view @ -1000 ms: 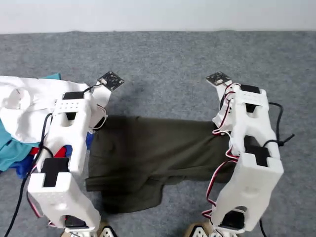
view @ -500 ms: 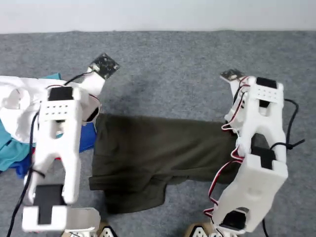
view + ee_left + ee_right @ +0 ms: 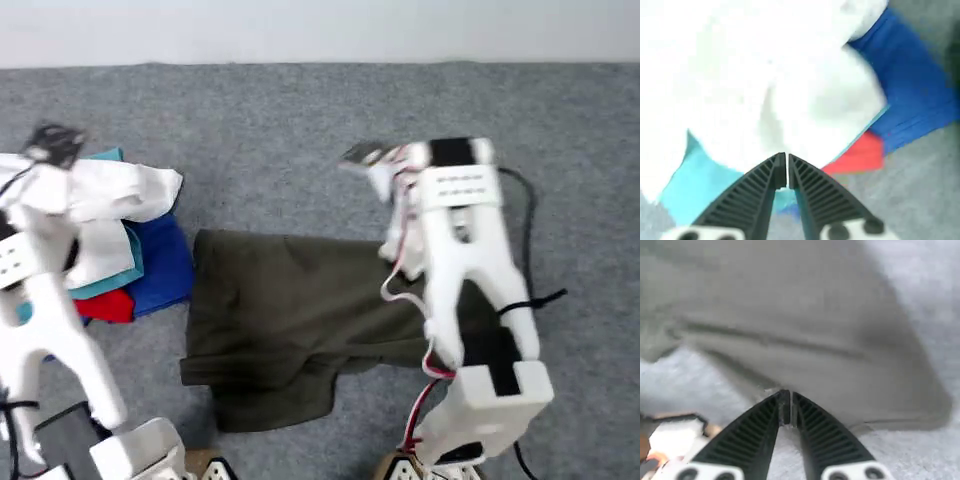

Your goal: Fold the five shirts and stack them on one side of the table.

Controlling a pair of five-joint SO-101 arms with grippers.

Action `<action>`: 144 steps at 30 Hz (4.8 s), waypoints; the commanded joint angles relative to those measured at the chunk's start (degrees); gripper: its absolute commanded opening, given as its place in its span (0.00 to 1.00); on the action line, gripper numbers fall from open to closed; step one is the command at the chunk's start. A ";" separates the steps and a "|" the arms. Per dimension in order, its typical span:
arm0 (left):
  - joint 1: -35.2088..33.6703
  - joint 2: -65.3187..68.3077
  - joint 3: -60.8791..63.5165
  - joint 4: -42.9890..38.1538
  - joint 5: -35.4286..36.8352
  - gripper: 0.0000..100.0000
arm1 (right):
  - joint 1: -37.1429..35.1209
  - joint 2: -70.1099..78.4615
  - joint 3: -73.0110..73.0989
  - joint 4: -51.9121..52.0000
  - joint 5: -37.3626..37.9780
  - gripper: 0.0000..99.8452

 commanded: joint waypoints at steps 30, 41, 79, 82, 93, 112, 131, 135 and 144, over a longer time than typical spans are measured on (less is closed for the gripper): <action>-13.36 1.76 1.45 -2.11 -8.18 0.01 | -46.29 7.52 10.20 -15.78 -16.35 0.21; -13.19 1.76 1.45 -2.20 -8.26 0.01 | -42.07 9.54 10.11 -17.36 -13.98 0.06; -11.96 1.67 1.36 -2.99 -8.26 0.01 | -38.11 -13.58 14.86 2.15 0.18 0.02; -10.81 1.67 1.36 -2.99 -8.26 0.01 | -39.34 -13.14 15.56 2.33 0.09 0.02; -9.23 1.76 0.04 -2.99 -8.26 0.01 | -46.64 -24.57 14.77 2.33 -0.18 0.02; -9.14 1.76 -0.04 -2.99 -8.26 0.01 | -39.08 -14.55 22.51 -1.63 -0.26 0.25; -13.10 1.32 -0.04 -2.64 -8.00 0.01 | -39.96 -13.32 11.78 -19.03 -5.19 0.24; -13.10 1.23 -0.04 -2.55 -7.65 0.01 | -40.31 -7.34 11.25 -31.08 -8.88 0.24; -13.10 1.23 -0.04 -2.55 -6.42 0.01 | -39.96 8.13 8.97 -50.42 -9.23 0.12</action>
